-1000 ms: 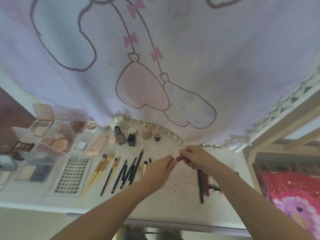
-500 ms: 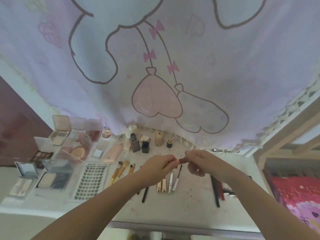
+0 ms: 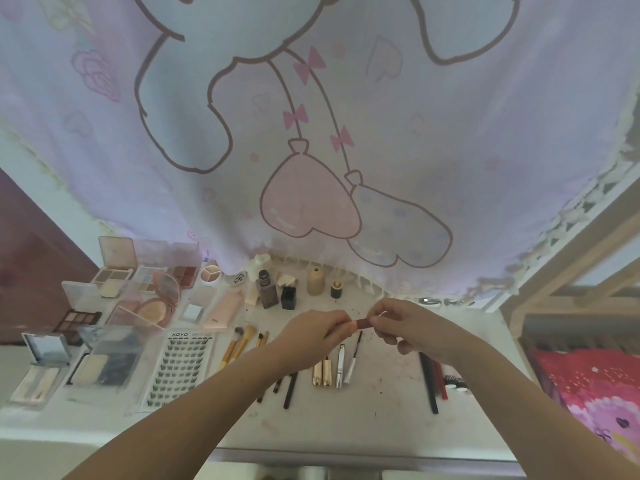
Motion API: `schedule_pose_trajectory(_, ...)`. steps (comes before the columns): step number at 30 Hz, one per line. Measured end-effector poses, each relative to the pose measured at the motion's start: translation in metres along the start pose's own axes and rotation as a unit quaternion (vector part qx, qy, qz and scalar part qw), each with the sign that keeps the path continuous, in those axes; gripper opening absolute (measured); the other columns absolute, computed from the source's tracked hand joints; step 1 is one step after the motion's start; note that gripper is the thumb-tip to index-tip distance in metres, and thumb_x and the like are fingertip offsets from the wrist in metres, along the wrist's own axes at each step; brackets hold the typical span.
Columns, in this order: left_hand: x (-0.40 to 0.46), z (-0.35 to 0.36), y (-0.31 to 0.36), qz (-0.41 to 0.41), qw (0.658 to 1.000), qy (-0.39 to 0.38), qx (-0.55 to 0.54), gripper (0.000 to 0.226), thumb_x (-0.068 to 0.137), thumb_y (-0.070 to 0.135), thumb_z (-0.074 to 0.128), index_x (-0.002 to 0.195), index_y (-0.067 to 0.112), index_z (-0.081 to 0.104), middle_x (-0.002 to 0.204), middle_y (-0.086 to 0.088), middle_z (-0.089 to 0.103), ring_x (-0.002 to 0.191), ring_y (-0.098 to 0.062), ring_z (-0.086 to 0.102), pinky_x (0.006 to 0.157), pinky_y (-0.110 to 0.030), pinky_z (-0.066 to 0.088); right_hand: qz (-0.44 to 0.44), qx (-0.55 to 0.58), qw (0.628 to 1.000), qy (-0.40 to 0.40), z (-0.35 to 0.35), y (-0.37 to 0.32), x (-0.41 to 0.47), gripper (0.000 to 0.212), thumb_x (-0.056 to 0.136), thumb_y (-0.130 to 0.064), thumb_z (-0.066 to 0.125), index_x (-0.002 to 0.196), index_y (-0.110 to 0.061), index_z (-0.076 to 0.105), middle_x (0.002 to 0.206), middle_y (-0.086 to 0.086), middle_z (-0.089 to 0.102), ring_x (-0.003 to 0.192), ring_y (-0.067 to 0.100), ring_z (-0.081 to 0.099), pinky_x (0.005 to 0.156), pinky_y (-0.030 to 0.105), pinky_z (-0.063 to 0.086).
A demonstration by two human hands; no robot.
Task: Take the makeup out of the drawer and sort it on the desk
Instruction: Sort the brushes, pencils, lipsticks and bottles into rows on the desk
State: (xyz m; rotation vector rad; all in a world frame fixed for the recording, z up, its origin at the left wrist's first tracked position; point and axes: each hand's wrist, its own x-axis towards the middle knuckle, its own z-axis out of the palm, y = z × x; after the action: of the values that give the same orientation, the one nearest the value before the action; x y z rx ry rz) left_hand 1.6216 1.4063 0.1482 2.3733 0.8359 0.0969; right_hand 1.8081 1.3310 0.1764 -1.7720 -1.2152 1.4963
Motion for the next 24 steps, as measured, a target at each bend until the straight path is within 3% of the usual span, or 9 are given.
schedule_pose_trajectory(3, 0.002, 0.000, 0.000, -0.002, 1.000, 0.001, -0.002, 0.031, 0.100, 0.041, 0.035, 0.102, 0.021, 0.057, 0.065, 0.010, 0.049, 0.057, -0.009, 0.045, 0.055, -0.025, 0.034, 0.030, 0.002, 0.999, 0.010, -0.001, -0.001, 0.001, 0.042, 0.097, -0.044, 0.044, 0.096, -0.009, 0.068, 0.061, -0.006, 0.051, 0.053, 0.008, 0.039, 0.047, 0.016, 0.030)
schedule_pose_trajectory(5, 0.003, 0.002, 0.001, -0.001, 1.000, 0.000, 0.005, 0.031, 0.099, 0.042, 0.035, 0.101, 0.020, 0.058, 0.064, 0.010, 0.048, 0.057, -0.009, 0.044, 0.055, -0.025, 0.034, 0.022, -0.010, 1.000, 0.008, -0.001, 0.000, 0.000, 0.036, 0.099, -0.037, 0.043, 0.091, -0.010, 0.065, 0.062, -0.003, 0.047, 0.052, 0.008, 0.037, 0.049, 0.017, 0.029)
schedule_pose_trajectory(8, 0.003, 0.004, 0.000, -0.007, 1.000, 0.003, -0.004, 0.031, 0.099, 0.042, 0.035, 0.101, 0.020, 0.058, 0.064, 0.010, 0.049, 0.057, -0.010, 0.046, 0.055, -0.026, 0.035, 0.002, 0.011, 1.000, -0.002, -0.006, 0.002, -0.001, 0.017, 0.096, -0.026, 0.052, 0.099, -0.013, 0.062, 0.075, -0.003, 0.058, 0.066, 0.009, 0.050, 0.055, 0.018, 0.040)
schedule_pose_trajectory(10, 0.004, 0.004, -0.001, -0.010, 1.000, 0.002, -0.006, 0.031, 0.099, 0.042, 0.035, 0.101, 0.020, 0.058, 0.064, 0.010, 0.049, 0.056, -0.009, 0.045, 0.055, -0.026, 0.036, 0.033, 0.027, 0.999, 0.000, -0.006, 0.001, -0.002, 0.026, 0.096, -0.036, 0.050, 0.101, -0.016, 0.066, 0.076, -0.003, 0.062, 0.066, 0.009, 0.052, 0.055, 0.018, 0.041)
schedule_pose_trajectory(12, 0.003, 0.006, -0.001, -0.009, 1.000, 0.001, -0.009, 0.032, 0.099, 0.042, 0.036, 0.100, 0.020, 0.058, 0.063, 0.010, 0.048, 0.054, -0.008, 0.044, 0.055, -0.026, 0.036, 0.057, 0.002, 0.998, 0.002, -0.006, 0.002, -0.002, 0.036, 0.099, -0.040, 0.042, 0.096, -0.015, 0.067, 0.065, -0.003, 0.057, 0.056, 0.008, 0.046, 0.051, 0.017, 0.036)
schedule_pose_trajectory(15, 0.003, 0.008, -0.001, -0.009, 1.000, 0.001, -0.002, 0.033, 0.099, 0.043, 0.036, 0.101, 0.019, 0.059, 0.062, 0.010, 0.048, 0.053, -0.006, 0.043, 0.055, -0.025, 0.036, 0.033, -0.013, 0.999, -0.012, -0.009, 0.006, -0.001, 0.021, 0.098, -0.027, 0.048, 0.101, -0.012, 0.062, 0.074, -0.003, 0.058, 0.063, 0.007, 0.050, 0.058, 0.020, 0.040)
schedule_pose_trajectory(17, 0.004, 0.007, -0.002, -0.014, 1.000, -0.001, -0.004, 0.032, 0.099, 0.043, 0.036, 0.101, 0.020, 0.059, 0.063, 0.010, 0.049, 0.055, -0.006, 0.043, 0.055, -0.025, 0.036, 0.038, 0.020, 0.999, -0.017, -0.013, 0.005, -0.002, 0.018, 0.095, -0.029, 0.054, 0.105, -0.017, 0.062, 0.085, -0.002, 0.064, 0.073, 0.009, 0.056, 0.063, 0.022, 0.045)
schedule_pose_trajectory(21, 0.007, 0.010, -0.002, -0.015, 1.000, -0.002, -0.003, 0.031, 0.099, 0.042, 0.036, 0.102, 0.020, 0.058, 0.063, 0.010, 0.049, 0.053, -0.005, 0.042, 0.053, -0.023, 0.034, 0.077, 0.024, 0.997, -0.004, -0.008, 0.004, 0.002, 0.036, 0.099, -0.037, 0.043, 0.103, -0.011, 0.067, 0.067, -0.002, 0.055, 0.055, 0.008, 0.045, 0.051, 0.018, 0.036)
schedule_pose_trajectory(24, 0.007, 0.014, -0.004, -0.016, 1.000, -0.002, 0.001, 0.033, 0.099, 0.042, 0.036, 0.101, 0.018, 0.059, 0.063, 0.010, 0.048, 0.053, -0.005, 0.042, 0.053, -0.023, 0.034, 0.055, 0.050, 0.997, -0.010, -0.010, 0.009, 0.002, 0.021, 0.097, -0.023, 0.049, 0.106, -0.008, 0.062, 0.075, -0.001, 0.058, 0.063, 0.008, 0.051, 0.057, 0.019, 0.041)
